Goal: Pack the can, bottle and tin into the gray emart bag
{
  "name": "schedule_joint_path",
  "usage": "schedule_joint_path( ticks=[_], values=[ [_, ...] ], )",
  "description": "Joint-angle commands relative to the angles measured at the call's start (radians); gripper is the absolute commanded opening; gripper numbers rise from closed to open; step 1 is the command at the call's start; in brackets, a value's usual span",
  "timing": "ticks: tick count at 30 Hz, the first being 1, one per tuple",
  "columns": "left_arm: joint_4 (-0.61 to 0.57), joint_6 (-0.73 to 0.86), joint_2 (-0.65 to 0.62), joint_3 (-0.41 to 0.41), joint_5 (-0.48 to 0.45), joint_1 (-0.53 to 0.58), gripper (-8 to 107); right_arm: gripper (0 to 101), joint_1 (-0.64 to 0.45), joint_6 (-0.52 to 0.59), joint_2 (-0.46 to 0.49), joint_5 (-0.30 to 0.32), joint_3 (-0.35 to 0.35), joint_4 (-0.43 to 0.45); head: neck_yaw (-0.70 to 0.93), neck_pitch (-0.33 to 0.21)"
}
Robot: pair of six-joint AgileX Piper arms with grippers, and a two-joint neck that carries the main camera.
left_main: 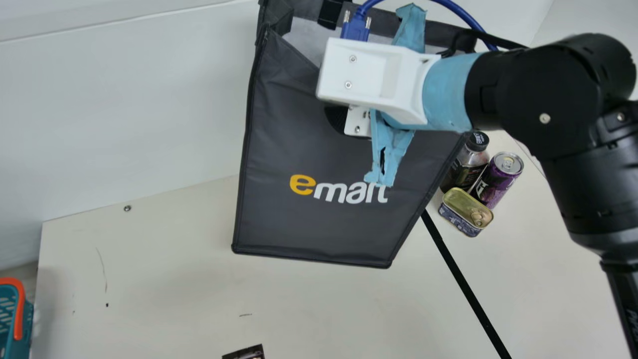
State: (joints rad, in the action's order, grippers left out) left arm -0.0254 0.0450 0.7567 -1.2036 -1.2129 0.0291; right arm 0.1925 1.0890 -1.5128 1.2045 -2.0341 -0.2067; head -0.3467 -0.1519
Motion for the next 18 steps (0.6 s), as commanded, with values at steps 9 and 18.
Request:
schedule_joint_path(
  ticks=[9,18],
  values=[
    [0.0,0.0,0.0,0.0,0.0,0.0,90,0,0.037,-0.013,0.1,-0.008,0.119,0.027,-0.002,-0.023],
    [0.0,0.0,0.0,0.0,0.0,0.0,90,0,0.096,-0.049,0.187,-0.025,0.244,0.07,-0.002,-0.023]
  ],
)
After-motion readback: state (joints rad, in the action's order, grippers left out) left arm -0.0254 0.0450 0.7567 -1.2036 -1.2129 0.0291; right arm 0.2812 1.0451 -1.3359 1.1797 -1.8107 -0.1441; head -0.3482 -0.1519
